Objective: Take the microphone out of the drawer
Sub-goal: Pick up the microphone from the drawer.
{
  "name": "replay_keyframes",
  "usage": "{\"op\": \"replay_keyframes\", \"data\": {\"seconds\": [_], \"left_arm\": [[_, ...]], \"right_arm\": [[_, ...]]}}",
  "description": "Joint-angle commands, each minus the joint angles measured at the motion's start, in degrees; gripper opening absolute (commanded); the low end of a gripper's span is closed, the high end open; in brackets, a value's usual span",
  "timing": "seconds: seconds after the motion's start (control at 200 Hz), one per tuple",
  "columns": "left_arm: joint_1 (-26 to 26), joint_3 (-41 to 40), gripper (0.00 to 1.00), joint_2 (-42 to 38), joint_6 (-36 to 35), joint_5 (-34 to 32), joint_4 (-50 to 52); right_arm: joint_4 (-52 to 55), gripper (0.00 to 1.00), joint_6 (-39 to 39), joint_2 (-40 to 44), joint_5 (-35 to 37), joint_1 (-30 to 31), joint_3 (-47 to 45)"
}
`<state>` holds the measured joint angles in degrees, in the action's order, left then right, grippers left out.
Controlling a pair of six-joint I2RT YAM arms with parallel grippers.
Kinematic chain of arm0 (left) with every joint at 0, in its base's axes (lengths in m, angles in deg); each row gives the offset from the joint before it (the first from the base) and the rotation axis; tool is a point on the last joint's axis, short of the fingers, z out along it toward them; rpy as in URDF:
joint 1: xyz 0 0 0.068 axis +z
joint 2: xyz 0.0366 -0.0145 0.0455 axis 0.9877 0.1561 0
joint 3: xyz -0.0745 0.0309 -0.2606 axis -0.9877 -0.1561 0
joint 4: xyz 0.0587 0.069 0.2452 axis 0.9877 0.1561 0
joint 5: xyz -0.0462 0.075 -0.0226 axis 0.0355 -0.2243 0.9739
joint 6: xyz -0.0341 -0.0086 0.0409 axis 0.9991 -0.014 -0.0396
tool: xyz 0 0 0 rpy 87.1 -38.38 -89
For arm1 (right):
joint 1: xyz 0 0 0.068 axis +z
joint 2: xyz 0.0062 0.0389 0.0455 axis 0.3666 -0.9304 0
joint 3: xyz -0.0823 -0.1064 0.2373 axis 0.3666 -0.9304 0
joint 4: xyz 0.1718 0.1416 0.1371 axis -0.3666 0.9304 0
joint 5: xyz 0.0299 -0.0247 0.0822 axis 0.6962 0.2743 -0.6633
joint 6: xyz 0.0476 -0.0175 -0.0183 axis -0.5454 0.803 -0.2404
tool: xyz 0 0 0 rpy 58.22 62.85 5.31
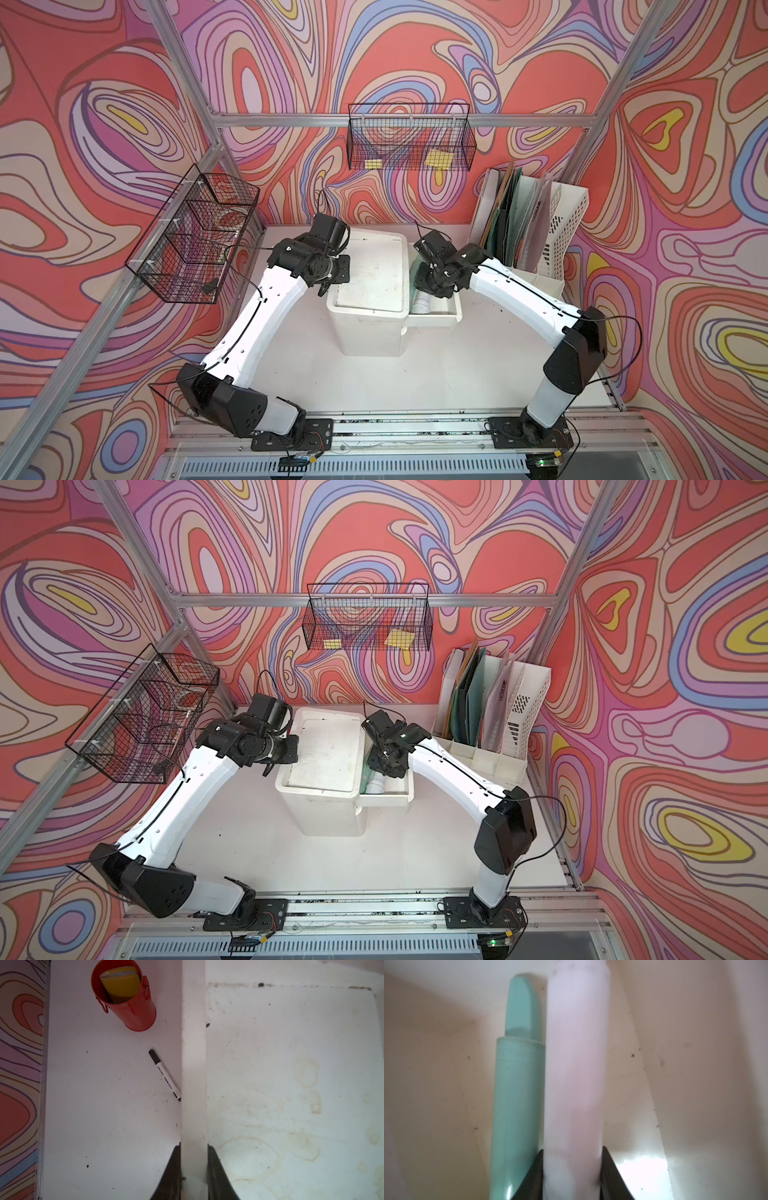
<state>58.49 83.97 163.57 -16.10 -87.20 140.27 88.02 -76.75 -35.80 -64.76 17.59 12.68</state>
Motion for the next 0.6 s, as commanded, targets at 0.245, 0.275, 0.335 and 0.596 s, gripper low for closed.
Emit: {"op": "replay_keyframes", "data": {"seconds": [0.245, 0.275, 0.335, 0.596], "left_arm": [[0.19, -0.92, 0.0, -0.76, -0.31, 0.3, -1.46], [0.2, -0.95, 0.0, -0.84, -0.33, 0.26, -1.43], [0.18, -0.95, 0.0, -0.85, -0.41, 0.52, -1.54], [0.18, -1.01, 0.0, -0.82, -1.67, 1.66, -1.48]], "right_arm": [[-5.64, 0.04, 9.67, 3.18, 6.91, 0.2, 4.15], [-6.14, 0.04, 10.4, 3.59, 7.3, 0.2, 4.15], [-7.23, 0.04, 11.79, 4.39, 8.34, 0.2, 4.01], [-13.72, 0.02, 20.02, 9.43, 13.0, 0.2, 2.82]]}}
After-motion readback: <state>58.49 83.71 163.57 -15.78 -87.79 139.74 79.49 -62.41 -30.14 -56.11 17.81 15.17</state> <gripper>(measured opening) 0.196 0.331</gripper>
